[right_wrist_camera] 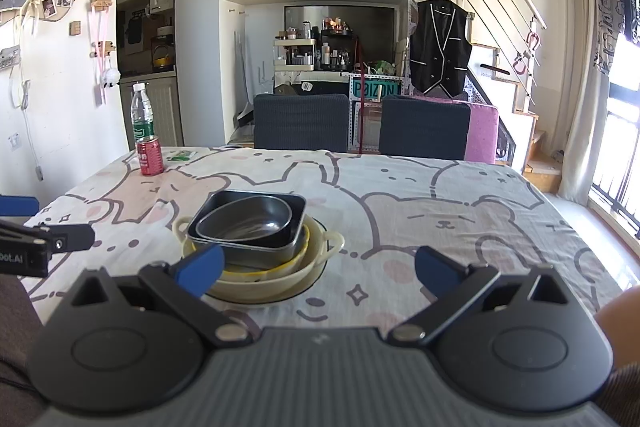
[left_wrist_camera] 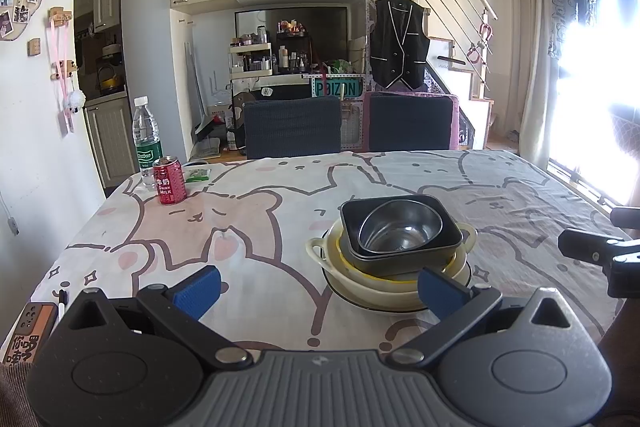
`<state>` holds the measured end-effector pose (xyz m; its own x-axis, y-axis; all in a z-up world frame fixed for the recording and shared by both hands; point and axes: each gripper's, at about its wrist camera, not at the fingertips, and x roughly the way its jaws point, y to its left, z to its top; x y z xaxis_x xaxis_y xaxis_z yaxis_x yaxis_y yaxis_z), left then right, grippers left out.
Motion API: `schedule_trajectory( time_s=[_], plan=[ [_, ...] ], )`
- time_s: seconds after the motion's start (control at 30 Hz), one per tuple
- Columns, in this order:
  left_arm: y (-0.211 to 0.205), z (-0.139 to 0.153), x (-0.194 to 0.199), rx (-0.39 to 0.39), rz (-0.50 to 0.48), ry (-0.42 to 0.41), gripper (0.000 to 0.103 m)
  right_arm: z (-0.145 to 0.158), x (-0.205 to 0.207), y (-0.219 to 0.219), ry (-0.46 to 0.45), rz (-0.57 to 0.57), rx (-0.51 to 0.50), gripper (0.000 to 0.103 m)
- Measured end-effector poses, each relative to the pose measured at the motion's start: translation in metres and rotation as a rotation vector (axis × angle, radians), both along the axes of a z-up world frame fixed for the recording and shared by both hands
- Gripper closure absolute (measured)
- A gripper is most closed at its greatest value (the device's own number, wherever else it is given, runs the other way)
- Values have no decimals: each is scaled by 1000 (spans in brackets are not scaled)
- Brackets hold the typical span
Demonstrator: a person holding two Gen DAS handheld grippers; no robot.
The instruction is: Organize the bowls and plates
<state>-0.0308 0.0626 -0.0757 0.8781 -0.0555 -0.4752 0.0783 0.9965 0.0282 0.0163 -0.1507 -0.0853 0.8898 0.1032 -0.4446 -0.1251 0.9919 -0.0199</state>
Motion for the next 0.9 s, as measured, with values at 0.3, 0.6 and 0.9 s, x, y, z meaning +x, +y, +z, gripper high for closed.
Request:
schedule_trajectory(
  time_s=[0.3,0.6,0.9],
  plan=[
    [0,0,0,0,1,0,0,0,0,0,1,0,0,0],
    [0,0,0,2,1,-1,0,0,0,0,1,-1,1,0],
    [1,0,-1,-4,5,2,0,0,0,0,1,0,1,0]
  ],
)
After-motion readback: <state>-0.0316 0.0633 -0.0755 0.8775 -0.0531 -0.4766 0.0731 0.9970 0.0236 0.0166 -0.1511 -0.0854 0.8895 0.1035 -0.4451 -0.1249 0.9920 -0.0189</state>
